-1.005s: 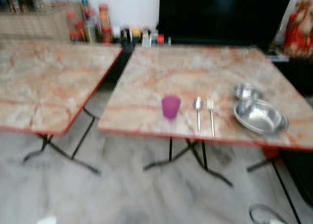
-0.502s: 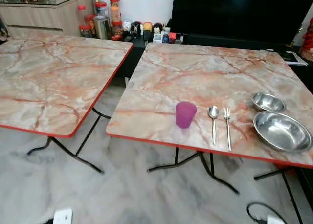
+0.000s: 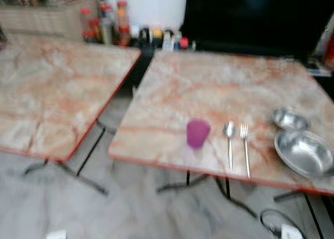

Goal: Setting the table

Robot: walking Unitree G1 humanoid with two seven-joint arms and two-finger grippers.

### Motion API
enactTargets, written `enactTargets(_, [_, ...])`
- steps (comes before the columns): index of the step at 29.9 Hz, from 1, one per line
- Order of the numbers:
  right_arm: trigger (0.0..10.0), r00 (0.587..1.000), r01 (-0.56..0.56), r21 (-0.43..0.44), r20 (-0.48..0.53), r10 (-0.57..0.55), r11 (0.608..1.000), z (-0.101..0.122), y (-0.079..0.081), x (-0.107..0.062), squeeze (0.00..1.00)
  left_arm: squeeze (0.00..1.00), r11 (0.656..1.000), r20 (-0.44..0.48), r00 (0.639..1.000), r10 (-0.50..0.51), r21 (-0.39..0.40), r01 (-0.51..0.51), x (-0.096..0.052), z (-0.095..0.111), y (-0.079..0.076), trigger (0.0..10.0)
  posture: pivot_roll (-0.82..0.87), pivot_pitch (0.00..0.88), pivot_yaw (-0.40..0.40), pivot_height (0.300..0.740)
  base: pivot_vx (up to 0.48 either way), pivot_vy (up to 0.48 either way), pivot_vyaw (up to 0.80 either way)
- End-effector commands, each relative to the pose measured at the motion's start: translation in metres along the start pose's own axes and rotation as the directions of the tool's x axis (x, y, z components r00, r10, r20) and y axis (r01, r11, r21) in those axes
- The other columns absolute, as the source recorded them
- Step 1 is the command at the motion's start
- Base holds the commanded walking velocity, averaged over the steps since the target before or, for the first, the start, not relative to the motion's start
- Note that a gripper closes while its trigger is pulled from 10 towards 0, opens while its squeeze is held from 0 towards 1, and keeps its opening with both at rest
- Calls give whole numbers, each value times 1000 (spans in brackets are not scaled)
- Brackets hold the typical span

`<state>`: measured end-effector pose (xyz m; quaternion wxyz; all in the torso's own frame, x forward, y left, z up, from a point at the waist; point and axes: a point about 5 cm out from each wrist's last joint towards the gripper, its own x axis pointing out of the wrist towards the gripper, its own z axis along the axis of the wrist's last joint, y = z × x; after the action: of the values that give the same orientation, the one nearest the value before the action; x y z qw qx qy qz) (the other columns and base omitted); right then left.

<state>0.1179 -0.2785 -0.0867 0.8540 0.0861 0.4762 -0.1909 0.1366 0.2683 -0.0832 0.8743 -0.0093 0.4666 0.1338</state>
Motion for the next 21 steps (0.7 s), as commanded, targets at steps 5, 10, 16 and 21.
enactTargets(5, [10000,1000,20,-2,-5,-20,1000,-2,-7,-2,0,0,999,-24,999,-39,9,40,1,-9,-23,10000,-14,0,-39,732,0,0,0])
enactTargets(10, [10000,1000,20,-1,-5,-20,1000,-3,-8,-2,0,0,999,-39,999,-29,43,31,0,-11,-16,10000,-18,0,-40,732,0,-92,0])
enactTargets(16, [10000,1000,22,-6,-6,-22,1000,-4,-9,-2,0,0,999,-50,999,-9,33,10,-5,-16,8,10000,-14,0,-41,732,0,-464,0])
enactTargets(21, [10000,1000,16,6,-12,-16,1000,-7,-9,-3,0,0,1000,-72,997,9,29,-7,-11,-30,22,10000,-13,0,-42,732,0,-465,-210])
